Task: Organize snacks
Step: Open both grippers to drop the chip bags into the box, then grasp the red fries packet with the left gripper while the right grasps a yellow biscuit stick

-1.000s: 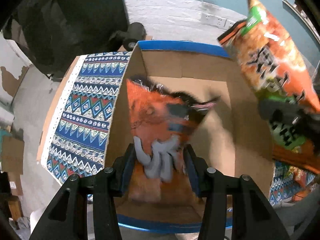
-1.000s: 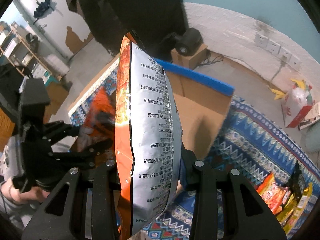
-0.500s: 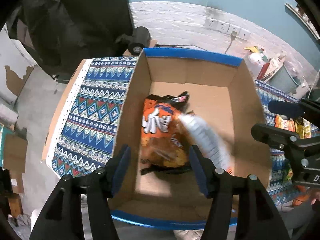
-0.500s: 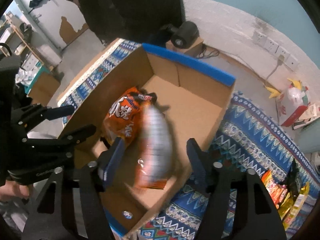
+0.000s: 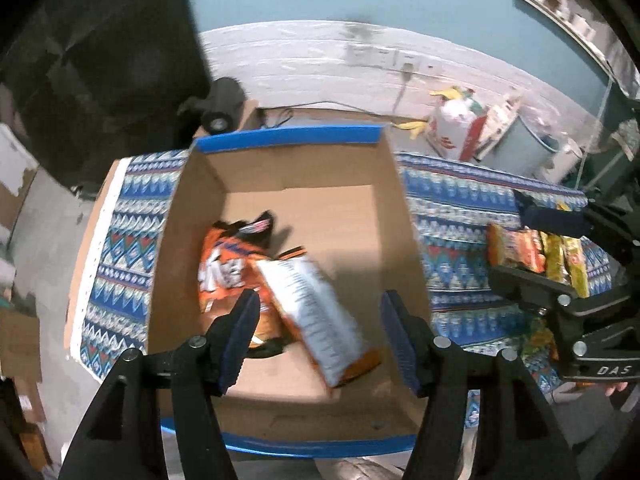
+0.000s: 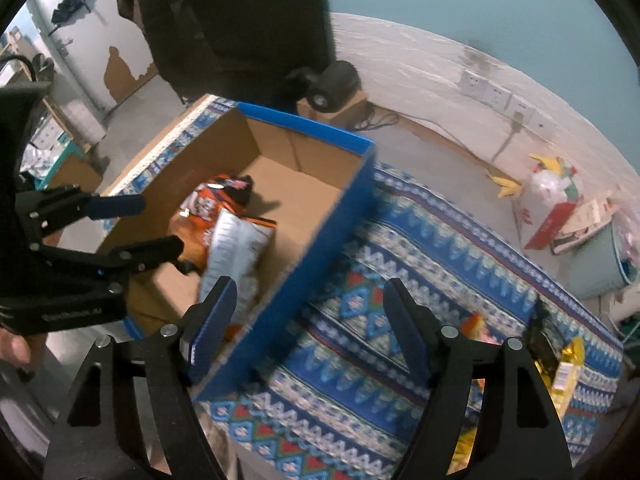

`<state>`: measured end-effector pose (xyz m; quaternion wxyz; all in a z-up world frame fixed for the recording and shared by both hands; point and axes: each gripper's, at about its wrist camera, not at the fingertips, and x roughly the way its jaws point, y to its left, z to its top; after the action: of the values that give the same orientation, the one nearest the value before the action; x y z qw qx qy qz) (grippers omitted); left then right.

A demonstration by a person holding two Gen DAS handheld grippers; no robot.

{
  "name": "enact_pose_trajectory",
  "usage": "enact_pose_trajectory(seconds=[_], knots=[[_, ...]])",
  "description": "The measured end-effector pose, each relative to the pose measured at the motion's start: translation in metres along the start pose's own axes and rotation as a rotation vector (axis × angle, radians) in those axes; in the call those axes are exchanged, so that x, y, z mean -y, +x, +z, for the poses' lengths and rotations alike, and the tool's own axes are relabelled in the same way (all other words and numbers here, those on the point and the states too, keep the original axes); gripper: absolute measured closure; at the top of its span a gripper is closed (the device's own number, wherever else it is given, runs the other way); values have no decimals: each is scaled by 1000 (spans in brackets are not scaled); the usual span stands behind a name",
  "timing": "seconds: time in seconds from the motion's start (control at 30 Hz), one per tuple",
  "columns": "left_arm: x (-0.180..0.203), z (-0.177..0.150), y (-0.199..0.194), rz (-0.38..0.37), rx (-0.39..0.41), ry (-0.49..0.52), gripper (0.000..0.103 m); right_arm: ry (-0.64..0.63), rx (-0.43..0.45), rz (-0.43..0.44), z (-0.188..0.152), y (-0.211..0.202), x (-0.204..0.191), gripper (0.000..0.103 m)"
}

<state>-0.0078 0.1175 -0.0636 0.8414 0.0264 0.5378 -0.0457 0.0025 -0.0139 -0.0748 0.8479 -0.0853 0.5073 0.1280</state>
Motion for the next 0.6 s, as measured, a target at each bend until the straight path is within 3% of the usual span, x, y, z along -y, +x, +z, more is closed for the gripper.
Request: enact_pose_trajectory(seconds=[0.6], knots=[[103,7,7,-18,-3,203,32,125,36,-113,-67,-53,107,24]])
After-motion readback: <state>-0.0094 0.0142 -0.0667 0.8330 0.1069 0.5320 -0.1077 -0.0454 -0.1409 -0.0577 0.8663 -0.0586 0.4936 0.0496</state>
